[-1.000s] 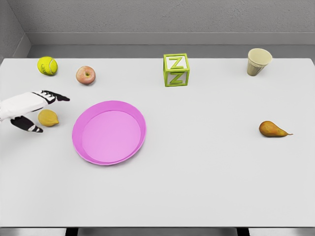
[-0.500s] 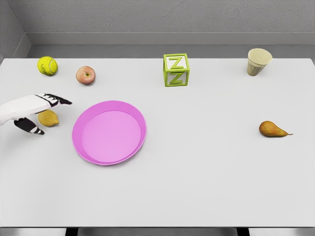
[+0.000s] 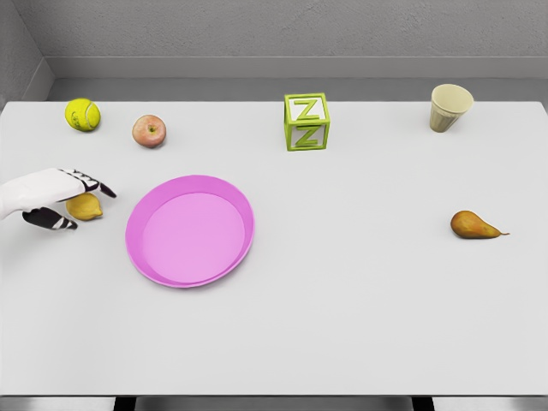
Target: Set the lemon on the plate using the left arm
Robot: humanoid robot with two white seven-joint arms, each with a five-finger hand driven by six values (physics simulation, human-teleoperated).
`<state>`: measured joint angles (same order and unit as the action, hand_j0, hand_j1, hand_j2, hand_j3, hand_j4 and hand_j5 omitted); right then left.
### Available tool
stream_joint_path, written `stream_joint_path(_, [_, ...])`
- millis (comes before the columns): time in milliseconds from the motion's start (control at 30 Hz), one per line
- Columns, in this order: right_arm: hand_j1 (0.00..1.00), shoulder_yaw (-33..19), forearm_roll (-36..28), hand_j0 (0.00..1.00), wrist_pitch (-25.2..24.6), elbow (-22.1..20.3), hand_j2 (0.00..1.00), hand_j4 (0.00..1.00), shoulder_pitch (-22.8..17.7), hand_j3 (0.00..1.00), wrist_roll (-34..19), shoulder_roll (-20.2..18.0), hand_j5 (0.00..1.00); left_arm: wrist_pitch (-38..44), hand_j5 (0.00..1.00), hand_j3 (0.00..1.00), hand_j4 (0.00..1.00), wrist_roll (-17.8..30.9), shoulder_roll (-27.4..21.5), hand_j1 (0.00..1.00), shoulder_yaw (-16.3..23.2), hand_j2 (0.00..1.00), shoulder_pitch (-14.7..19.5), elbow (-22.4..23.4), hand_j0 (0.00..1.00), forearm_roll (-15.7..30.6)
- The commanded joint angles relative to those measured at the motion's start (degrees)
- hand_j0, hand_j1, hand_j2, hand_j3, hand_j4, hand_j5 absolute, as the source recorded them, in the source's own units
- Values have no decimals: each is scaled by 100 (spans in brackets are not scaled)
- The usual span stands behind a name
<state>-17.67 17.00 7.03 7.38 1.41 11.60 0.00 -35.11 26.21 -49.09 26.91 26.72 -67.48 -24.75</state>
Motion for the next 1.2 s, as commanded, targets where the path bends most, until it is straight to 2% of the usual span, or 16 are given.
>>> stream_joint_path(0, [100, 0, -3, 100, 0, 0, 100, 100, 0, 100, 0, 0, 100, 11, 68, 68, 68, 42, -4, 68, -1, 68, 0, -11, 68, 14])
stream_joint_path(133, [100, 0, -3, 100, 0, 0, 100, 100, 0, 100, 0, 0, 100, 11, 66, 66, 66, 51, -4, 66, 34, 66, 0, -11, 66, 5])
stream_joint_path(333, [100, 0, -3, 100, 0, 0, 100, 100, 0, 100, 0, 0, 100, 11, 53, 53, 53, 51, -4, 53, 51, 53, 0, -20, 53, -65])
stream_joint_path(633, [100, 0, -3, 100, 0, 0, 100, 100, 0, 100, 0, 0, 100, 11, 46, 46, 46, 51, -13, 46, 51, 46, 9, -99, 46, -65])
stream_joint_path(800, [100, 0, -3, 100, 0, 0, 100, 100, 0, 100, 0, 0, 100, 11, 43, 43, 43, 51, -13, 43, 7, 43, 176, -116, 43, -39])
stream_joint_path(1033, [100, 0, -3, 100, 0, 0, 100, 100, 0, 100, 0, 0, 100, 11, 43, 43, 43, 51, -13, 43, -1, 43, 167, -986, 43, -12])
stream_joint_path(1167, [100, 0, -3, 100, 0, 0, 100, 100, 0, 100, 0, 0, 100, 11, 43, 43, 43, 130, 5, 43, 69, 43, 149, -1320, 43, -12])
